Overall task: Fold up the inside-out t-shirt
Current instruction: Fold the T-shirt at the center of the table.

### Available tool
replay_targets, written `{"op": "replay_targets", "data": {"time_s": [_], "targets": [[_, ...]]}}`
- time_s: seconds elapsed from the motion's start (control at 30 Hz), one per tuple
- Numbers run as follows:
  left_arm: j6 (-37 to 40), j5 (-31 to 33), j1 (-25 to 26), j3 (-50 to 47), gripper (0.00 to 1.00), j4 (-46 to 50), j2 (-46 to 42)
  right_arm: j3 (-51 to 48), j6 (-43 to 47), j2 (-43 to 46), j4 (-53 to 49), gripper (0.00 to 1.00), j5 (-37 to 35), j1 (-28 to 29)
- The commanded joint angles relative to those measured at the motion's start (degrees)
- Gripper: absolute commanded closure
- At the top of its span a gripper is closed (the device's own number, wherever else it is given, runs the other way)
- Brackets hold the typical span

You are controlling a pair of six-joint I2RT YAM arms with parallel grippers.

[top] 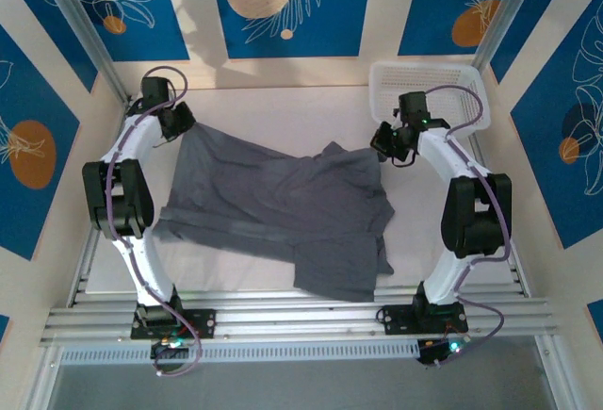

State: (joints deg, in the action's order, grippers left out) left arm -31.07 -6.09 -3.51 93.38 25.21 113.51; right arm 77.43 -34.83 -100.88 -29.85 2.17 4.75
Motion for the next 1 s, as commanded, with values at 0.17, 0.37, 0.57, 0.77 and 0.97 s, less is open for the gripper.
{"op": "replay_targets", "data": {"time_s": [0.17,0.37,0.57,0.77,0.97], "targets": [[0.3,2.9,-2.3,-0.3,1.00,3.9,-3.3,4.2,2.5,6.3,-5.1,1.00,2.4,-0.3],[-2.4,4.9,-5.0,-13.0,1.00,3.4,-11.3,-10.8,-1.5,18.1,-0.6,1.00,4.2,-0.5],[-3.5,4.5,-5.6,-24.3,1.00,0.7,-13.3,-24.1,-3.5,25.4,1.1,1.00,5.5,-1.4],[-2.3,3.8,-5.8,-25.7,1.00,0.8,-16.7,-21.9,-1.4,31.1,-5.6,1.00,5.5,-1.3],[-3.7,9.4,-5.9,-31.6,1.00,2.8,-24.9,-27.8,-3.2,36.4,-6.1,1.00,5.0,-1.0]]}}
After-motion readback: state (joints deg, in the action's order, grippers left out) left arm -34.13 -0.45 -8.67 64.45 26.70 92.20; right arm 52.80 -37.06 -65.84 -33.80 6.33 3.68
